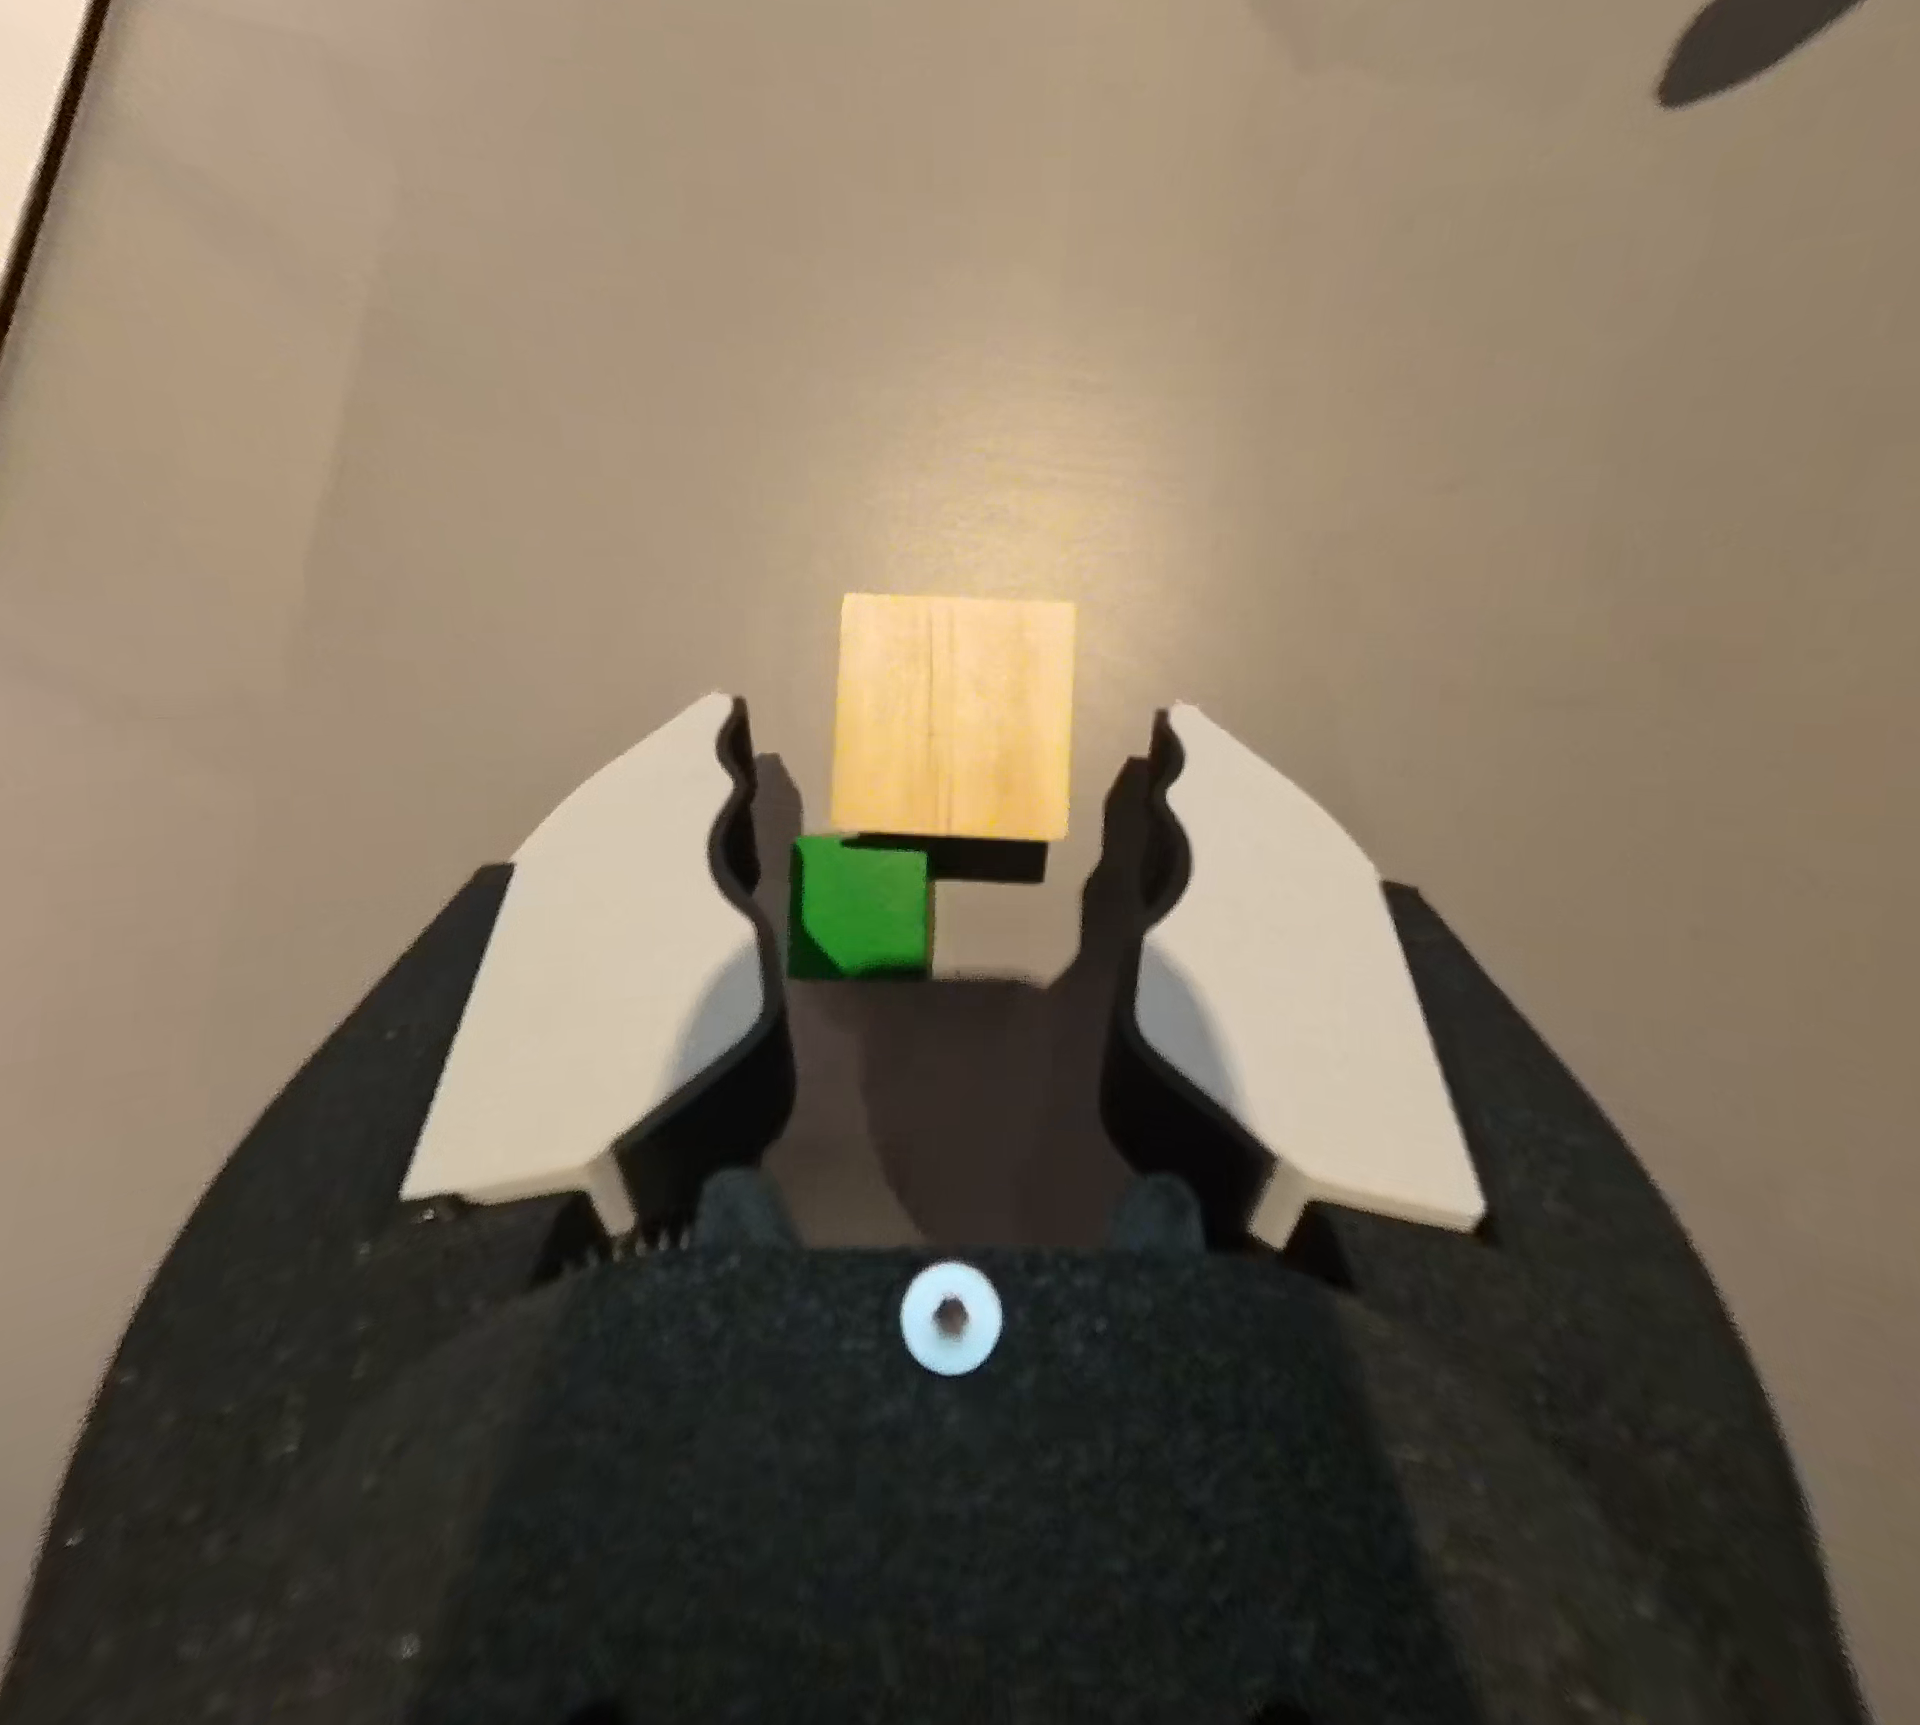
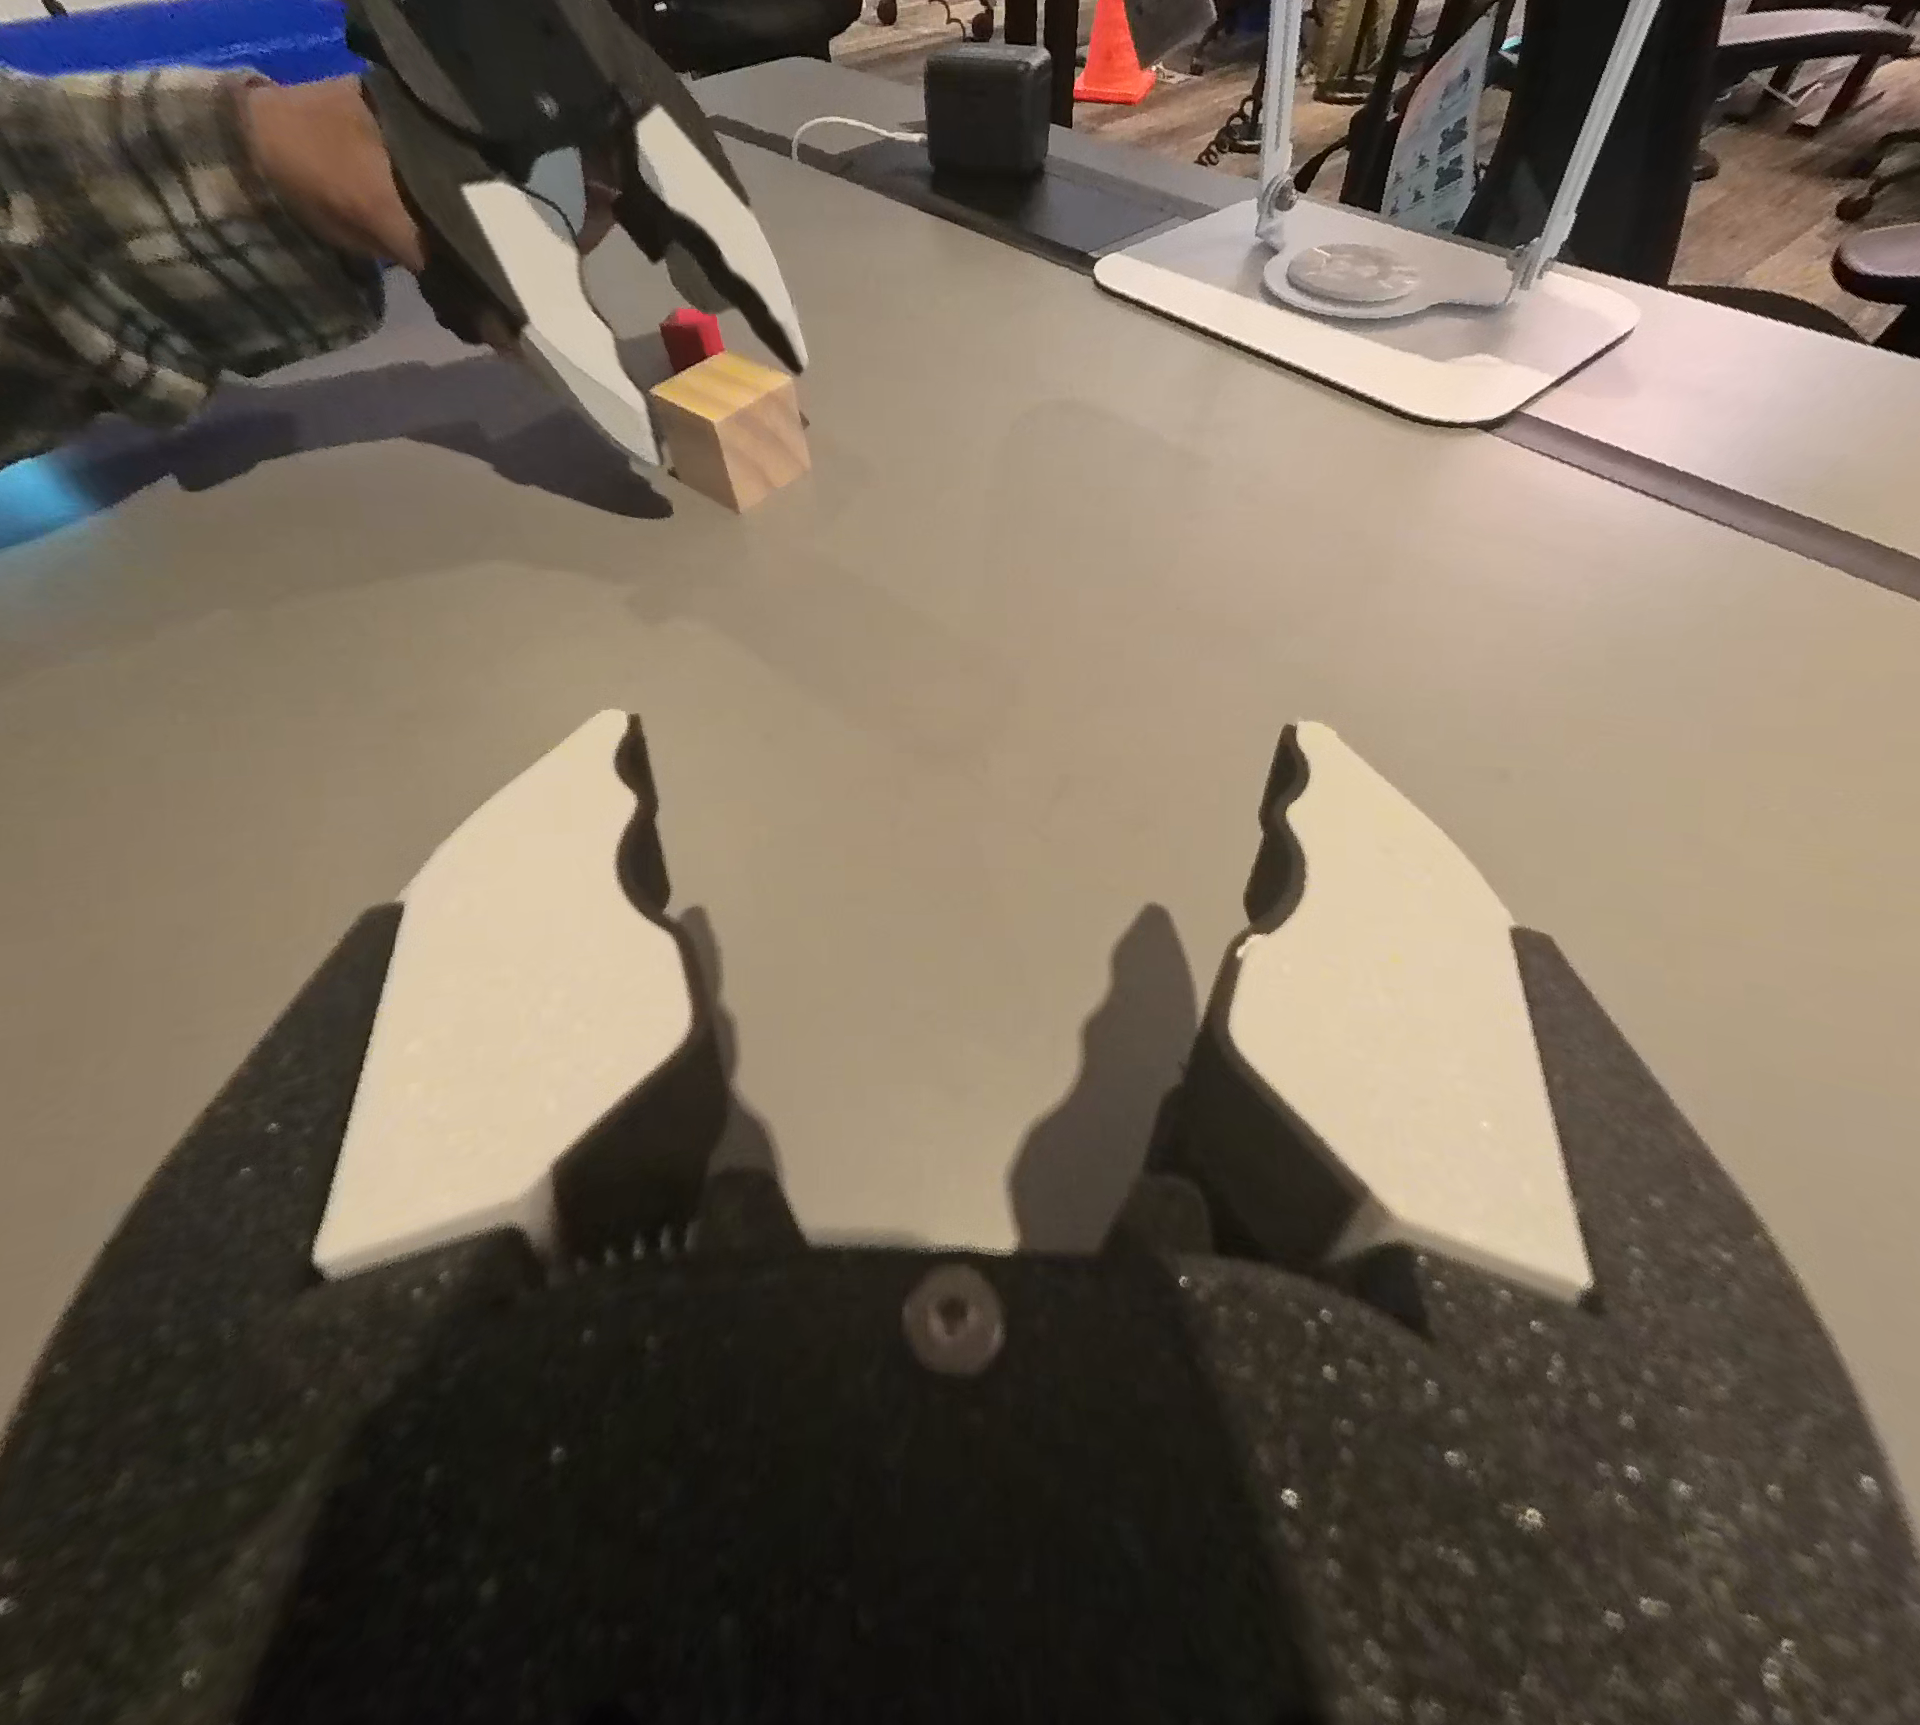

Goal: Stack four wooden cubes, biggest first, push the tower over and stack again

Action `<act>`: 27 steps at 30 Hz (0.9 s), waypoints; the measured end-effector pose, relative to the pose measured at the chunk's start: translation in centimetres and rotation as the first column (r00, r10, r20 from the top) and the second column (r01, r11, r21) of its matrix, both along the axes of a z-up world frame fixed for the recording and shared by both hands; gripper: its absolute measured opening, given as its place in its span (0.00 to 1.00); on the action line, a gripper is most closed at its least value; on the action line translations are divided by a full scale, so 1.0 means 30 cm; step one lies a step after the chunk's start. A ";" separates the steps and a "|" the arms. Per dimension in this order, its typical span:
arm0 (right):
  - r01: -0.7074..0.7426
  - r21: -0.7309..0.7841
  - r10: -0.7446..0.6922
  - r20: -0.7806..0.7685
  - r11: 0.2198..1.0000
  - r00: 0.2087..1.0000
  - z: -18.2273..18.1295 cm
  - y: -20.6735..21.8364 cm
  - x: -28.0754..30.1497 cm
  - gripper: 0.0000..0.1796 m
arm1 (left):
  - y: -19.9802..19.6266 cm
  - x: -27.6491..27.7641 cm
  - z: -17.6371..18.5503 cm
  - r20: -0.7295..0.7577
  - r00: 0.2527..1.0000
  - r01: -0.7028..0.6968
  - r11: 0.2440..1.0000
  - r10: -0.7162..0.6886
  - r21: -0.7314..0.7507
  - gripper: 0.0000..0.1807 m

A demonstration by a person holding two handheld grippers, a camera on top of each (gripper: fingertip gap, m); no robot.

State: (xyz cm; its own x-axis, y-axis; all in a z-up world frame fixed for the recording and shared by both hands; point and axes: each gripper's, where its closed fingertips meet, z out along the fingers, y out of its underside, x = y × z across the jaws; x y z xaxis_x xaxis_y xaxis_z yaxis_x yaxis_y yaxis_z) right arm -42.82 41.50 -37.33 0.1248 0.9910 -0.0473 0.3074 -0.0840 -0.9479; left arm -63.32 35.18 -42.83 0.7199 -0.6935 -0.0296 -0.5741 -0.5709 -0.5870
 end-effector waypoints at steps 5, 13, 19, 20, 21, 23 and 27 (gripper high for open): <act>-0.002 -0.006 0.002 -0.003 1.000 1.000 0.001 -0.002 -0.001 0.61 | 0.000 0.007 -0.017 0.000 1.000 -0.008 1.000 0.008 -0.012 0.35; -0.001 -0.002 0.001 -0.001 1.000 1.000 0.001 -0.003 -0.002 0.61 | 0.004 0.020 -0.054 -0.060 0.998 -0.010 0.999 0.008 -0.031 0.28; 0.007 -0.007 -0.007 -0.005 1.000 1.000 0.003 0.001 0.001 0.60 | 0.019 0.015 -0.033 -0.054 0.995 -0.089 0.996 0.087 -0.029 0.26; 0.008 -0.006 -0.008 -0.003 1.000 1.000 0.003 0.002 0.001 0.60 | 0.022 0.011 -0.021 -0.038 0.994 -0.108 0.994 0.107 -0.023 0.26; 0.008 -0.006 -0.008 -0.002 1.000 1.000 0.002 0.002 0.002 0.60 | 0.024 0.006 -0.007 -0.024 0.992 -0.128 0.992 0.128 -0.019 0.25; 0.010 -0.011 -0.010 -0.001 1.000 1.000 0.001 0.002 0.002 0.60 | 0.023 -0.009 0.019 -0.006 0.986 -0.164 0.986 0.164 -0.010 0.25; 0.014 -0.014 -0.014 0.000 1.000 1.000 -0.001 0.004 0.003 0.60 | 0.016 -0.040 0.068 0.007 0.976 -0.219 0.976 0.219 0.015 0.26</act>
